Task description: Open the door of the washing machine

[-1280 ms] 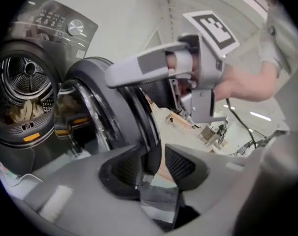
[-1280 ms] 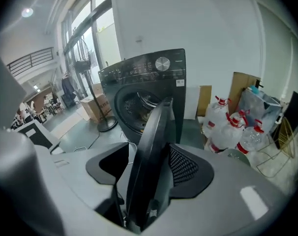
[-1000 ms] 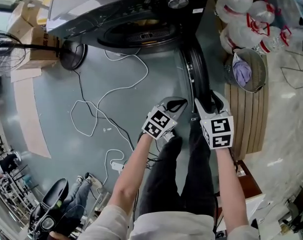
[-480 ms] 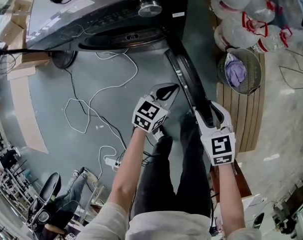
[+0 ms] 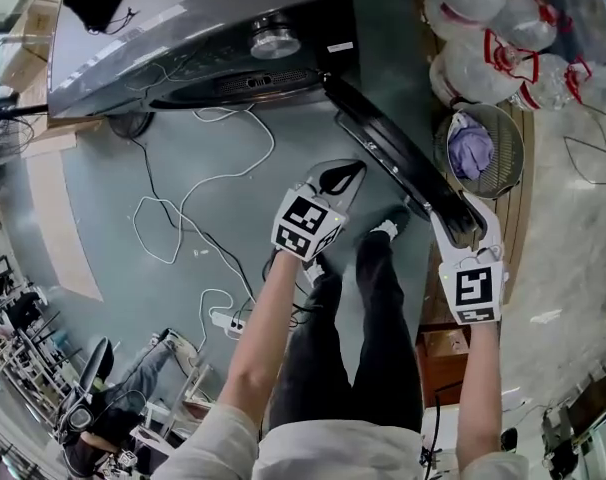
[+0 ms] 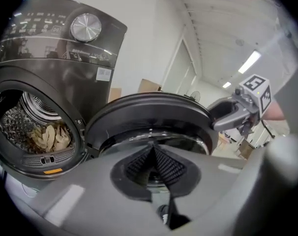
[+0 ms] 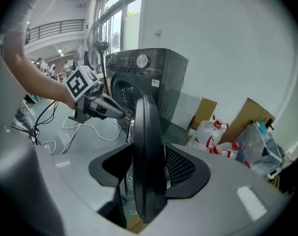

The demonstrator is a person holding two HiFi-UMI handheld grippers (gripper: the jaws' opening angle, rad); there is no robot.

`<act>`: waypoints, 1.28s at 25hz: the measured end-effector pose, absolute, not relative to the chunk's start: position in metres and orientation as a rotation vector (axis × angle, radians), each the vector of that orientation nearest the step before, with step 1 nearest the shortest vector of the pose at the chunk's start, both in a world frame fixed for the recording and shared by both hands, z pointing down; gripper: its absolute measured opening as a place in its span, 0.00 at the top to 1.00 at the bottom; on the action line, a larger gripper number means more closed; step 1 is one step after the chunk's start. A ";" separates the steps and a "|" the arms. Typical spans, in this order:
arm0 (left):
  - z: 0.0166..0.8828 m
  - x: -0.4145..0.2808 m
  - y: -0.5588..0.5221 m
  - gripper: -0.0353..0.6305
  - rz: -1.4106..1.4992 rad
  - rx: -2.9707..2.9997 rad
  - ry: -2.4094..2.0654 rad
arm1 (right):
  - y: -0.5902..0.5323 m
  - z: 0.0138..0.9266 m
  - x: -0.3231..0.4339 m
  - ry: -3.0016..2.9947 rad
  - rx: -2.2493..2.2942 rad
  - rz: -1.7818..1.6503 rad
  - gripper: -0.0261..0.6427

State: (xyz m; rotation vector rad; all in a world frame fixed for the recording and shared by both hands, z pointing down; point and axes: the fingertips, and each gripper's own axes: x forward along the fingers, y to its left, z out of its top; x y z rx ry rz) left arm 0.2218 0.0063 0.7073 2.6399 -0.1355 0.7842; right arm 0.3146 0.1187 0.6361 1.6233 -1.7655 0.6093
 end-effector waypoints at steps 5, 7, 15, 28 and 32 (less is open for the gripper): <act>0.710 0.243 -0.008 0.86 0.793 2.634 -0.205 | 0.109 0.637 0.354 -1.740 1.542 0.539 0.66; 0.710 0.251 -0.014 0.86 0.793 2.633 -0.241 | 0.104 0.636 0.370 -1.719 1.540 0.500 0.66; 0.712 0.276 -0.036 0.86 0.796 2.611 -0.377 | 0.075 0.633 0.421 -1.666 1.501 0.374 0.65; 0.710 0.289 -0.053 0.86 0.722 2.528 -0.534 | 0.075 0.633 0.425 -1.716 1.453 0.341 0.57; 0.712 0.289 -0.053 0.86 0.731 2.513 -0.544 | 0.085 0.620 0.427 -1.686 1.488 0.347 0.57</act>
